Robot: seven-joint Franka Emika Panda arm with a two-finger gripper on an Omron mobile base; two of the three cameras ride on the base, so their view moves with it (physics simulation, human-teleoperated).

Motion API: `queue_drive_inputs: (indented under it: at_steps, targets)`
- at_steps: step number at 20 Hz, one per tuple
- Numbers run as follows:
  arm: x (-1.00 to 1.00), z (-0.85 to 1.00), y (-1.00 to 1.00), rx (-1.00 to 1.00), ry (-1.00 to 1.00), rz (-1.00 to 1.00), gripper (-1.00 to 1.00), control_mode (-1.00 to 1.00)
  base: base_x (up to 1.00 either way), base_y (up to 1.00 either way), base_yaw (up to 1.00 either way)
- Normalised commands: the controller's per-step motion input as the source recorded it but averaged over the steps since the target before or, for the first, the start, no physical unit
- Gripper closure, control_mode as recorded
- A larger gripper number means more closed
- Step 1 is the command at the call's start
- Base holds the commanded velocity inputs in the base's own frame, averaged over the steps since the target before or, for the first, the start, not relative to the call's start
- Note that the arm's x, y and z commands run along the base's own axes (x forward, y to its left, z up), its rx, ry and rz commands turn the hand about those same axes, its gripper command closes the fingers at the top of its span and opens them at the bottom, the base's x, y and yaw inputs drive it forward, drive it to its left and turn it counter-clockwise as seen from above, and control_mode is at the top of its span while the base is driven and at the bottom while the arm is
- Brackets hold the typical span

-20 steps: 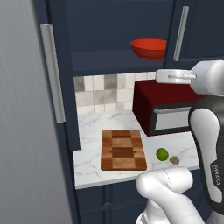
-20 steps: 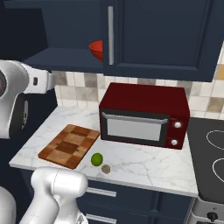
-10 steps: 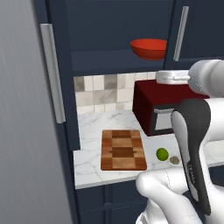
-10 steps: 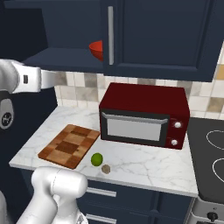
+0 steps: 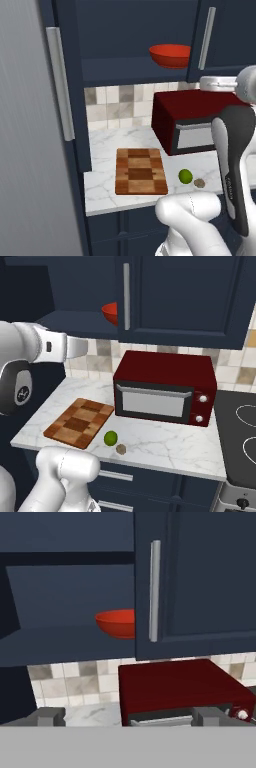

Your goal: Open the cabinet. Place the bowl and condiment on the counter. Then place the lime and garlic on the cutting board.

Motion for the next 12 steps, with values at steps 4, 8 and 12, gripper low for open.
queue_drive_inputs:
  at_steps: [4, 8, 12]
  targets:
    - [-0.01, 0.25, -0.22, 0.05, 0.05, 0.00, -1.00, -1.00, 0.00, 0.00, 0.00]
    - [0.00, 0.37, 0.00, 0.03, 0.08, 0.00, -1.00, -1.00, 0.00, 0.00, 0.00]
    - [0.00, 0.20, -0.01, 0.02, 0.01, 0.00, -1.00, -1.00, 0.00, 0.00, 0.00]
